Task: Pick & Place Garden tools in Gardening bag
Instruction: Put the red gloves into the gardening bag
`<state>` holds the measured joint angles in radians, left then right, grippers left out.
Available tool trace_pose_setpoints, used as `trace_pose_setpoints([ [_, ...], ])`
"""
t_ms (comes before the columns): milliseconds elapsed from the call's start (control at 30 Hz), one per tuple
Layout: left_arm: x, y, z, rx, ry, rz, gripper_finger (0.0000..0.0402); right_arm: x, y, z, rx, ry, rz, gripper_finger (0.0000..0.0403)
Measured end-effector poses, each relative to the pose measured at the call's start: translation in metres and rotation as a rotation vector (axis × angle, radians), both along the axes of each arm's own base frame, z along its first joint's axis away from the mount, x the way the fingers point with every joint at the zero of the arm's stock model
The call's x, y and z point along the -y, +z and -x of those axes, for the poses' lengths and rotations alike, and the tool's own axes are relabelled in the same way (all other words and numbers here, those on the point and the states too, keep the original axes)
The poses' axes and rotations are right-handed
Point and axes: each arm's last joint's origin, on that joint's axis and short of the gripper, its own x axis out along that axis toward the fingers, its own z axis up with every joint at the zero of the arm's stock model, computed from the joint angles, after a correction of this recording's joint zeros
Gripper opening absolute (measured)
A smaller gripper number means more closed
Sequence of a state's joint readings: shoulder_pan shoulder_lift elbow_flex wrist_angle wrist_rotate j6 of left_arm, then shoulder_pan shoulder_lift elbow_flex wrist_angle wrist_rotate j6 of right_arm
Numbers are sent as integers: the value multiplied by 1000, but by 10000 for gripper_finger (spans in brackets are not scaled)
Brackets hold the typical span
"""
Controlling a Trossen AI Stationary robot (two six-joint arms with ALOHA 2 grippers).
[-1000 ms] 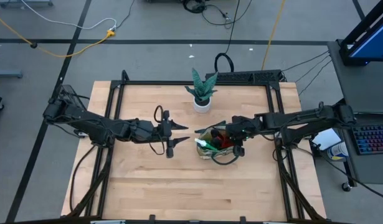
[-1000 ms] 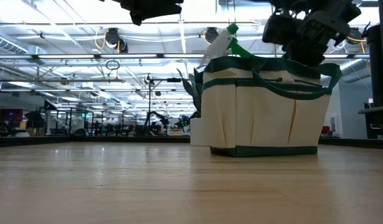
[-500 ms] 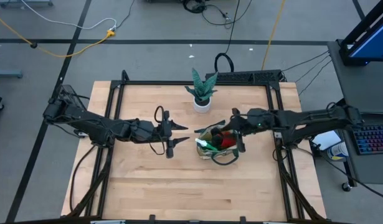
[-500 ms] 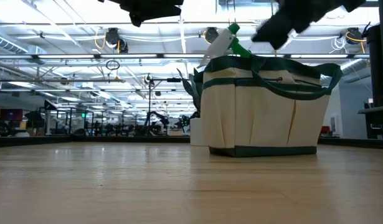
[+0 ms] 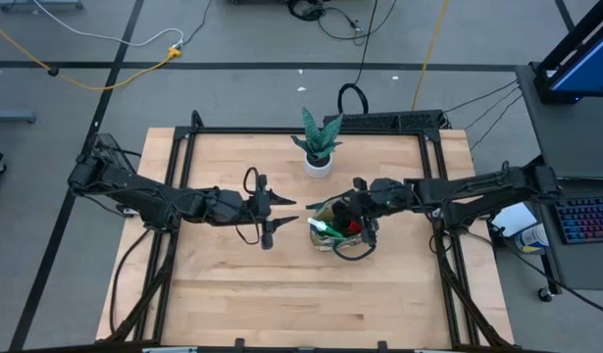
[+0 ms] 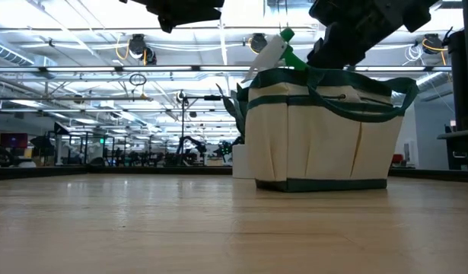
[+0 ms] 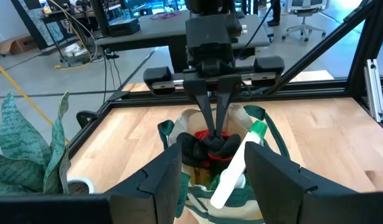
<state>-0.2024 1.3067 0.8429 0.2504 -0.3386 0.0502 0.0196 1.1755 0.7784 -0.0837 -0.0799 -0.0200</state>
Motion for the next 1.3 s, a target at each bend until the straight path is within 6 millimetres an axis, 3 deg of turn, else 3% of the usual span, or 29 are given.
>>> trace_pose_setpoints([
  [233, 0, 0, 0, -2, 0, 0, 182, 0, -2, 0, -4, -6, -2, 3],
  [700, 0, 0, 0, 1, 1, 7, 182, 11, -39, 13, -105, -134, -5, 1],
  [967, 0, 3, -1, 33, 6, 29, 182, 9, -57, -2, -87, -13, -63, 0],
  [1133, 0, 4, -1, 47, 7, 35, 182, 12, -71, -9, -133, -15, -74, 0],
  [1300, 0, 4, -1, 43, 8, 36, 182, 20, -72, -10, -125, -34, -71, 0],
])
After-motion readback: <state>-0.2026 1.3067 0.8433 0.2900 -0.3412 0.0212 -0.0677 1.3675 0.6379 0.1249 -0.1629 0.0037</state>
